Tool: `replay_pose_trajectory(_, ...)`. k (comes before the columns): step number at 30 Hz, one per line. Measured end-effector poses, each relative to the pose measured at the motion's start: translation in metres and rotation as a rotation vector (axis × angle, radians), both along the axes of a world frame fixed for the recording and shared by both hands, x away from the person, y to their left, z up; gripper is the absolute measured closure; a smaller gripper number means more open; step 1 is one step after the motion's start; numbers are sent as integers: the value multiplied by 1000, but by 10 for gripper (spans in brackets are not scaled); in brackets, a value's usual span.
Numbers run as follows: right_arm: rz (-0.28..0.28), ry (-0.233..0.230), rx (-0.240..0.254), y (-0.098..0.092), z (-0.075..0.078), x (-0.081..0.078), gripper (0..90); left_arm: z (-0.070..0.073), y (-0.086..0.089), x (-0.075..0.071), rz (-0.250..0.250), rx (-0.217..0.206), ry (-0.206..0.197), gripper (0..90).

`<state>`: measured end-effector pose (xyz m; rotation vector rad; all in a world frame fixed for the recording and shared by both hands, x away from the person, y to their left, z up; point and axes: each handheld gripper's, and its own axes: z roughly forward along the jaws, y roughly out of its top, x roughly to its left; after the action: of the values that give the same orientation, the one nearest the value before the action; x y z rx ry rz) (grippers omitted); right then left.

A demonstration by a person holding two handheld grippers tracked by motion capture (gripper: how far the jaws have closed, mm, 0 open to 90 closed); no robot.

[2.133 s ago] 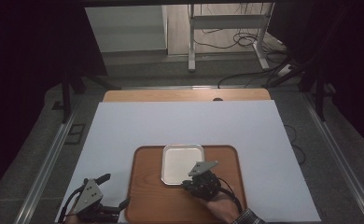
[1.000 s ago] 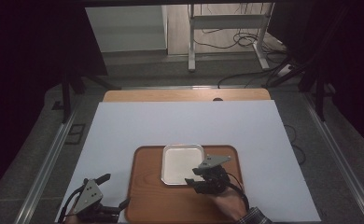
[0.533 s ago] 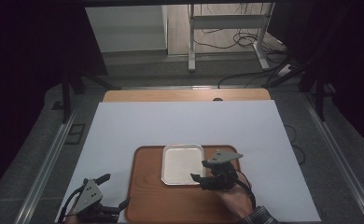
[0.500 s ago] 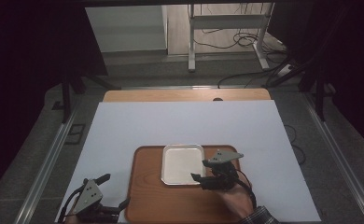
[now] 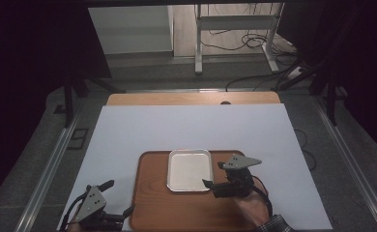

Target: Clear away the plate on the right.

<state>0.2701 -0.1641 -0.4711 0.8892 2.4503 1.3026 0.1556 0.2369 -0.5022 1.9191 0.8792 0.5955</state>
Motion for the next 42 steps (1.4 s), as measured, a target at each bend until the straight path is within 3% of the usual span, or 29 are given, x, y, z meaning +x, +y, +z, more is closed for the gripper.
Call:
replay_pose_trajectory(9, -9, -27, 27, -11, 5, -3, 103, 0, 0, 0, 2, -5, 1, 5)
replay_pose_trajectory(15, -12, -13, 30, -18, 6, -3, 69, 0, 0, 0, 2, -2, 1, 5)
replay_pose_trajectory(20, -13, -22, -4, -23, 6, -4, 37, 0, 0, 0, 2, -3, 1, 5)
replay_pose_trajectory(26, -17, -28, -7, -28, 4, -6, 0, 0, 0, 0, 3, -3, 1, 5)
replay_pose_trajectory(42, -68, -41, -2, -50, 8, -12, 0, 0, 0, 0, 2, -1, 0, 5)
